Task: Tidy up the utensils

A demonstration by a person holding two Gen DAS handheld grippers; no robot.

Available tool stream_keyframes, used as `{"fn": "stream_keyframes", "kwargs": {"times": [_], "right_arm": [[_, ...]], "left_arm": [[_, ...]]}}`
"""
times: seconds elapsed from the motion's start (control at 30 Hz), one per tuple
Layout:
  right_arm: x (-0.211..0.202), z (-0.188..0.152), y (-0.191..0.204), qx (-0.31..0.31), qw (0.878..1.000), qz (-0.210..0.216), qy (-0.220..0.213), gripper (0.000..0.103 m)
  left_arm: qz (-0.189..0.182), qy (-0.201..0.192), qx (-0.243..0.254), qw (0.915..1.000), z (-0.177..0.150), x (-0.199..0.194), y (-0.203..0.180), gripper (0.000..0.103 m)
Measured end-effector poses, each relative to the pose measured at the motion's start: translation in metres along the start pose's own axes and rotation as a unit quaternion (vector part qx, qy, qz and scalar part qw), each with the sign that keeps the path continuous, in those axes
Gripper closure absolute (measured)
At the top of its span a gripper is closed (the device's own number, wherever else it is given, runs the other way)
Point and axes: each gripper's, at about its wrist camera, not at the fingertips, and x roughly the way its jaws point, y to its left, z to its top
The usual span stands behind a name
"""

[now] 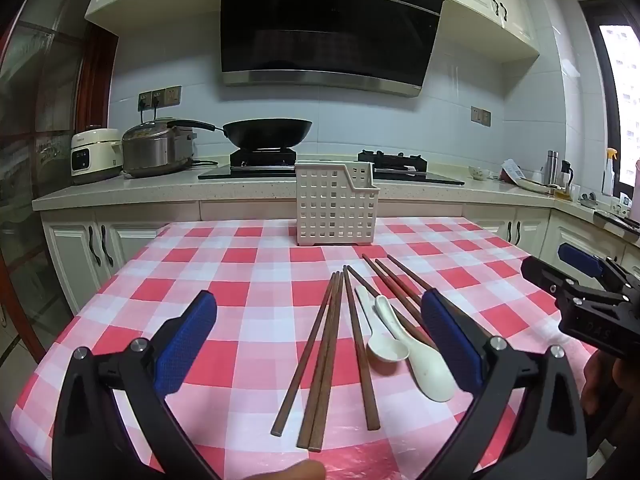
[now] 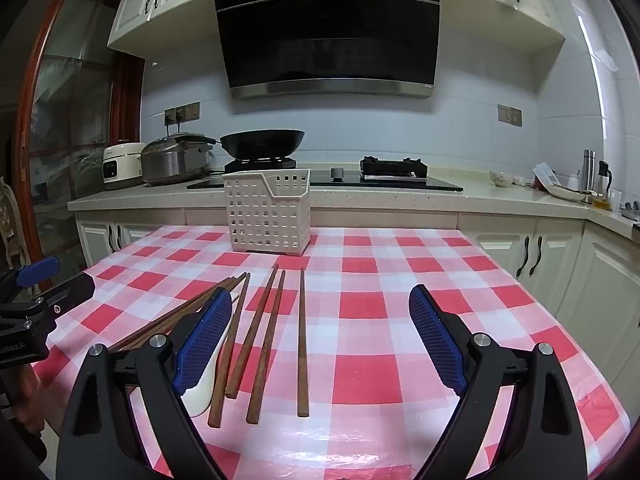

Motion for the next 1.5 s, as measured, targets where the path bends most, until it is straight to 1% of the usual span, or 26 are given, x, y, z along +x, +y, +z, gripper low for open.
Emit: {"fn": "stream_keyframes", "kwargs": {"times": [1.5], "right_arm": [[-0.0005, 0.0001, 0.0022, -0.008, 1.0, 0.005, 0.001, 0.019]], "left_arm": [[0.001, 0.003, 0.001, 1.0, -0.0015, 0.0009, 0.0004, 0.004]]}}
